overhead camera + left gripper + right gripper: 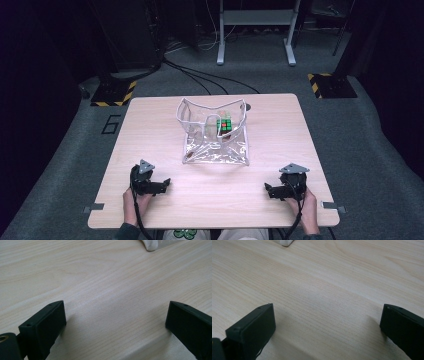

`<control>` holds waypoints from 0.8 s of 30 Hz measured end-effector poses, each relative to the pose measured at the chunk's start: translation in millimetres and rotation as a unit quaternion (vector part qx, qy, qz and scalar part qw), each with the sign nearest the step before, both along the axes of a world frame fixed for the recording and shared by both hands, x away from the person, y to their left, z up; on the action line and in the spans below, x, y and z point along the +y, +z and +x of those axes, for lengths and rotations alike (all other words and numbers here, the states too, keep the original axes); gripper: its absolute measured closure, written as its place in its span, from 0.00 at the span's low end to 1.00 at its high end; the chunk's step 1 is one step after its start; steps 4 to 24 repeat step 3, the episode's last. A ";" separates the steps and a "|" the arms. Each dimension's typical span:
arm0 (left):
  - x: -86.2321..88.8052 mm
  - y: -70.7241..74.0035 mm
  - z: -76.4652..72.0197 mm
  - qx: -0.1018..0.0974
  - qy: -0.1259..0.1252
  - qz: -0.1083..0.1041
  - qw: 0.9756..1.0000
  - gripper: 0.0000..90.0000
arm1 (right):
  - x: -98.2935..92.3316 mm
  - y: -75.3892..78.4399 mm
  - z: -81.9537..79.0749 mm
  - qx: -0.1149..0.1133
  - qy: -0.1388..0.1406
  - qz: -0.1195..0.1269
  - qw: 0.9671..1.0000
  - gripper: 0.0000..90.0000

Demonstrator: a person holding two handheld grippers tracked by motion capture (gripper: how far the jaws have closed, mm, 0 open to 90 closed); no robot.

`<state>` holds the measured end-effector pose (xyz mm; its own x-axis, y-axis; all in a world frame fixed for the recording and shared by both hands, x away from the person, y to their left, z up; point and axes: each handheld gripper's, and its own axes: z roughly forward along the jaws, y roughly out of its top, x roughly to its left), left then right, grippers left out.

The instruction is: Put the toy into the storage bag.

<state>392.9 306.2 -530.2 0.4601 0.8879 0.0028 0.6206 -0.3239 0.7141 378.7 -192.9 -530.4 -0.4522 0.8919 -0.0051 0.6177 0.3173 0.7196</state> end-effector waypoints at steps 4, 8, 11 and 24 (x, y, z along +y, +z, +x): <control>0.0 -0.1 0.2 0.000 0.000 -0.002 1.000 0.03 | -0.1 0.1 -0.5 0.000 0.000 -0.002 1.000 0.00; 0.0 -0.1 0.2 0.000 0.000 -0.002 1.000 0.03 | -0.1 0.1 -0.5 0.000 0.000 -0.002 1.000 0.00; 0.0 -0.1 0.2 0.000 0.000 -0.002 1.000 0.03 | -0.1 0.1 -0.5 0.000 0.000 -0.002 1.000 0.00; 0.0 -0.1 0.2 0.000 0.000 -0.002 1.000 0.03 | -0.1 0.1 -0.5 0.000 0.000 -0.002 1.000 0.00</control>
